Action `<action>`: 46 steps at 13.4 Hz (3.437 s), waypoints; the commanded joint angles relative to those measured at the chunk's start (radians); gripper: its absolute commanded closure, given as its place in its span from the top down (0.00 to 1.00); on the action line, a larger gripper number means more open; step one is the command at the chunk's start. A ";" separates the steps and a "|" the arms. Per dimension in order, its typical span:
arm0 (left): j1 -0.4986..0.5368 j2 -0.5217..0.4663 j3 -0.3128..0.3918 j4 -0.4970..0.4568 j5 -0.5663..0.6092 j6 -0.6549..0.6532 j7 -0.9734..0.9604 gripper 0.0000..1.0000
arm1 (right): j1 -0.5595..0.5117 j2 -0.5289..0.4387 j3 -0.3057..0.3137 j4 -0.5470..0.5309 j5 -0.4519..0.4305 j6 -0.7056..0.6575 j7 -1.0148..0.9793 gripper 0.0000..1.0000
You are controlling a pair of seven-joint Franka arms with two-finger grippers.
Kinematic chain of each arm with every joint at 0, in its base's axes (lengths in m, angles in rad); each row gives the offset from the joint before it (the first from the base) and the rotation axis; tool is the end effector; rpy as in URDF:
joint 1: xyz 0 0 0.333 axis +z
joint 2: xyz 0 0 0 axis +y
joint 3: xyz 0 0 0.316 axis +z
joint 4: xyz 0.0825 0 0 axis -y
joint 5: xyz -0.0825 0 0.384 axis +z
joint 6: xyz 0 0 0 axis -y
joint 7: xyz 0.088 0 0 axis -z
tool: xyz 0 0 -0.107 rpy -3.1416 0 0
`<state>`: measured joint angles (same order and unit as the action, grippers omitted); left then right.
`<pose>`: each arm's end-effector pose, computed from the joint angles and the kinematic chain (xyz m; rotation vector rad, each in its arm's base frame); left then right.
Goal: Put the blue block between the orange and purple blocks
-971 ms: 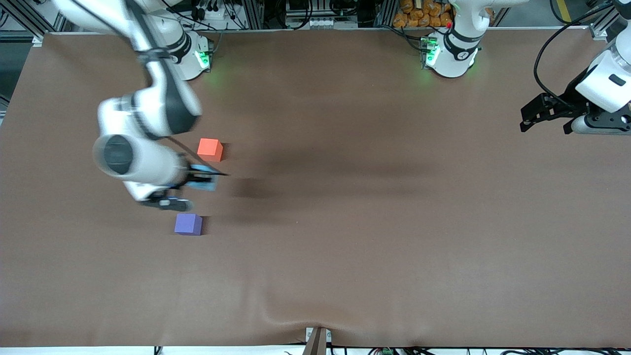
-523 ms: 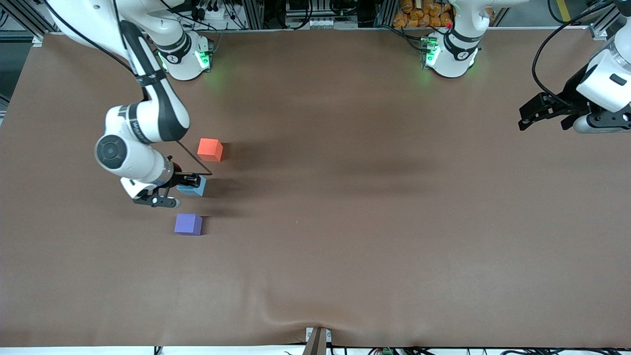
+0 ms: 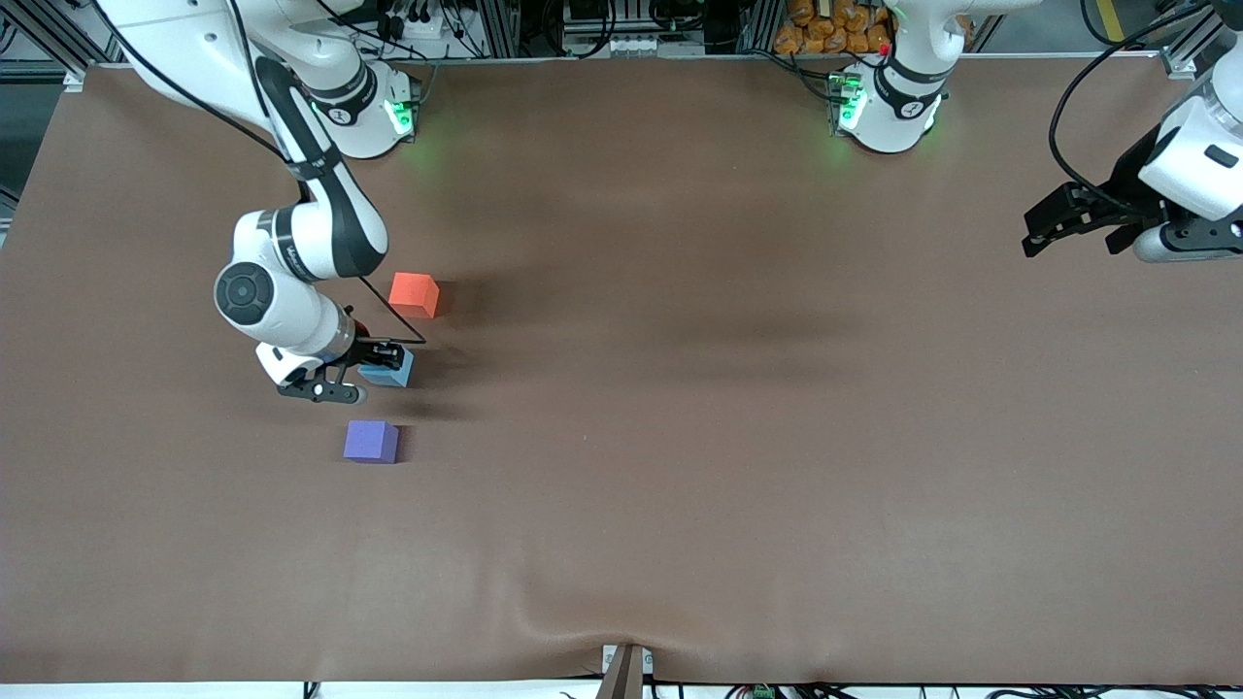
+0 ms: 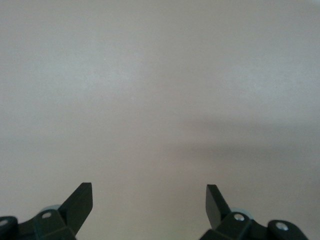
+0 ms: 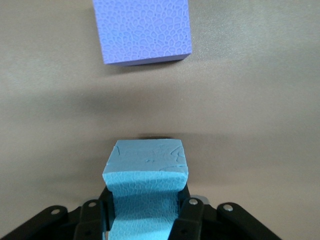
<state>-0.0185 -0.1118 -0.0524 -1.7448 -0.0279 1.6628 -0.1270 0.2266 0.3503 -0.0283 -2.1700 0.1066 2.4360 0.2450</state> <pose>0.5247 -0.0415 0.6103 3.1152 0.0911 0.0426 0.5443 0.1095 0.2233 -3.0956 0.2007 0.1458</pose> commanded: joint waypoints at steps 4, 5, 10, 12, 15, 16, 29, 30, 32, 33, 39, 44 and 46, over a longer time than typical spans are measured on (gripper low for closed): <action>0.026 -0.019 -0.009 0.013 -0.010 -0.051 -0.063 1.00 | -0.004 0.021 0.004 -0.005 0.001 0.028 0.005 1.00; 0.026 -0.019 -0.011 0.013 -0.010 -0.052 -0.078 1.00 | -0.003 -0.013 0.004 0.021 0.001 -0.026 0.004 1.00; 0.020 -0.017 -0.023 0.018 -0.010 -0.054 -0.085 1.00 | -0.099 -0.064 0.002 0.560 -0.010 -0.774 -0.010 1.00; 0.025 -0.017 -0.026 0.030 -0.009 -0.057 -0.079 1.00 | -0.148 -0.083 0.002 0.659 0.004 -0.813 -0.013 1.00; 0.026 -0.017 -0.023 0.089 -0.009 -0.133 -0.072 1.00 | -0.231 -0.064 0.004 0.864 -0.001 -1.029 -0.167 1.00; 0.028 -0.019 -0.021 0.108 -0.007 -0.155 -0.072 1.00 | -0.233 -0.067 0.002 0.872 -0.021 -1.049 -0.302 1.00; 0.026 -0.034 -0.027 0.087 0.048 -0.132 -0.062 1.00 | -0.230 -0.390 0.013 0.538 -0.051 -0.898 0.040 1.00; 0.026 -0.034 -0.029 0.087 0.048 -0.127 -0.062 1.00 | -0.236 -0.408 0.011 0.508 -0.051 -0.881 0.040 1.00; 0.023 -0.032 -0.035 0.088 0.048 -0.127 -0.062 1.00 | -0.262 -0.403 0.007 0.521 -0.054 -0.896 0.002 1.00; 0.023 -0.029 -0.038 0.099 0.048 -0.127 -0.062 1.00 | -0.260 -0.393 0.008 0.565 -0.074 -0.902 -0.047 1.00; 0.022 -0.019 -0.040 0.137 0.048 -0.140 -0.051 1.00 | -0.274 -0.346 0.004 0.699 -0.128 -0.970 -0.084 1.00; 0.018 -0.017 -0.041 0.140 0.032 -0.219 -0.034 1.00 | -0.263 -0.347 0.010 0.699 -0.131 -1.006 -0.082 1.00; 0.022 -0.006 -0.040 0.148 0.034 -0.221 0.004 1.00 | -0.265 -0.347 0.008 0.699 -0.130 -1.006 -0.084 1.00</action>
<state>-0.0015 -0.1304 -0.0898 -1.6217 -0.0001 1.4686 -0.1632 -0.0243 -0.0105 -0.0312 -1.5009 -0.0149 1.4515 0.1744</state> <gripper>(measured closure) 0.000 0.000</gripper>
